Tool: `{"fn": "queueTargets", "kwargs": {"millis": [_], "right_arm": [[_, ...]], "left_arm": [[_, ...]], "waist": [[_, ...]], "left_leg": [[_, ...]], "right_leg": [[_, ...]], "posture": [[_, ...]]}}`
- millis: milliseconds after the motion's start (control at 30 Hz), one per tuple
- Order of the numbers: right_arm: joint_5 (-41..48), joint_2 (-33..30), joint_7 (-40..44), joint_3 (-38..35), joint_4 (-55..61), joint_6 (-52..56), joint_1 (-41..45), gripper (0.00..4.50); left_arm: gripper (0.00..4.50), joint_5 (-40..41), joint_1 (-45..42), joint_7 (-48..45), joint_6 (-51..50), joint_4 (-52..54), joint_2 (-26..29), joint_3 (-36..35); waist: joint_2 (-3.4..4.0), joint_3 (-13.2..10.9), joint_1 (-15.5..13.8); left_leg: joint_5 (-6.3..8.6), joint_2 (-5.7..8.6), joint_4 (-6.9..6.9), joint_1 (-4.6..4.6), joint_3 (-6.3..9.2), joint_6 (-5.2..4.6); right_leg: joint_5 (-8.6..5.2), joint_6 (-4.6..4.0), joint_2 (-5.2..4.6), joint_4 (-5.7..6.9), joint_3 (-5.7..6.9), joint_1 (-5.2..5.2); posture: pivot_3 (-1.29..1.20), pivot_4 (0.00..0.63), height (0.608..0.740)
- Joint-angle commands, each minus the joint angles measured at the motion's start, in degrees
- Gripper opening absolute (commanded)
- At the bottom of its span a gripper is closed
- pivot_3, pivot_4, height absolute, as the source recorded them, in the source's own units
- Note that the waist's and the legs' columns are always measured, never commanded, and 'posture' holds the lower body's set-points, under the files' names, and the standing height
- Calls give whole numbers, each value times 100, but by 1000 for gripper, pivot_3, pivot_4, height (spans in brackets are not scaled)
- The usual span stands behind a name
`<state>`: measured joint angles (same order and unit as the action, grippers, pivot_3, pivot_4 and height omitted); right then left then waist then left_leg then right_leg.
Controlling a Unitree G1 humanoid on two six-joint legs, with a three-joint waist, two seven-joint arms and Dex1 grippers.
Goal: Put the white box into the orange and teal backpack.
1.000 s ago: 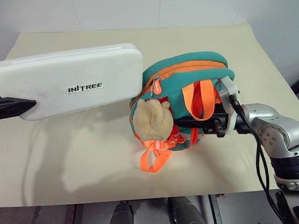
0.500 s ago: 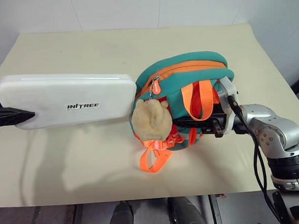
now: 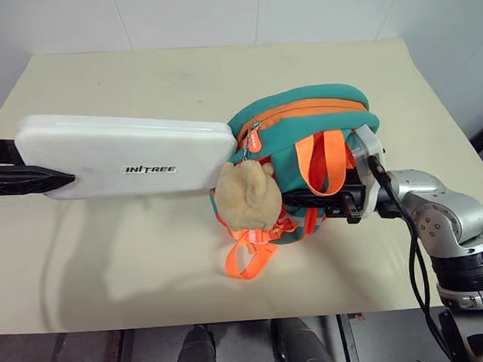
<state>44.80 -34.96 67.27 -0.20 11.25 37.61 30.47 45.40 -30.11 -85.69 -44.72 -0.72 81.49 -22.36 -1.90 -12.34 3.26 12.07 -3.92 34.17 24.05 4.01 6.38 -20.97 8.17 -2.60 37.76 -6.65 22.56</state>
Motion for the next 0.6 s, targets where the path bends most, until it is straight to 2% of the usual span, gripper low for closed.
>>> {"fn": "queueTargets", "kwargs": {"millis": [33,200,500,600], "right_arm": [[84,23,-4,-30,211,8,42,0],[59,63,-21,-6,196,-8,61,0],[43,125,-47,13,205,-8,88,0],[42,148,-60,15,207,-8,91,0]], "left_arm": [[1305,-2,-269,-100,171,42,13,151],[1305,-238,-957,-130,424,-68,-205,837],[1305,-475,-1620,-194,392,100,-546,1520],[1305,-626,-1872,53,305,306,-797,1811]], "waist": [[0,0,6],[0,0,-7],[-1,0,1],[-1,0,-9]], "left_leg": [[0,0,0,0,0,0],[-1,0,4,0,1,0],[-1,0,12,1,3,0],[-2,0,12,0,3,0]], "right_leg": [[0,0,1,1,0,0],[0,1,2,4,0,-1],[1,2,3,10,0,-3],[0,2,3,12,0,-3]], "posture": [[0,150,740],[0,150,740],[0,150,740],[0,150,740]]}}
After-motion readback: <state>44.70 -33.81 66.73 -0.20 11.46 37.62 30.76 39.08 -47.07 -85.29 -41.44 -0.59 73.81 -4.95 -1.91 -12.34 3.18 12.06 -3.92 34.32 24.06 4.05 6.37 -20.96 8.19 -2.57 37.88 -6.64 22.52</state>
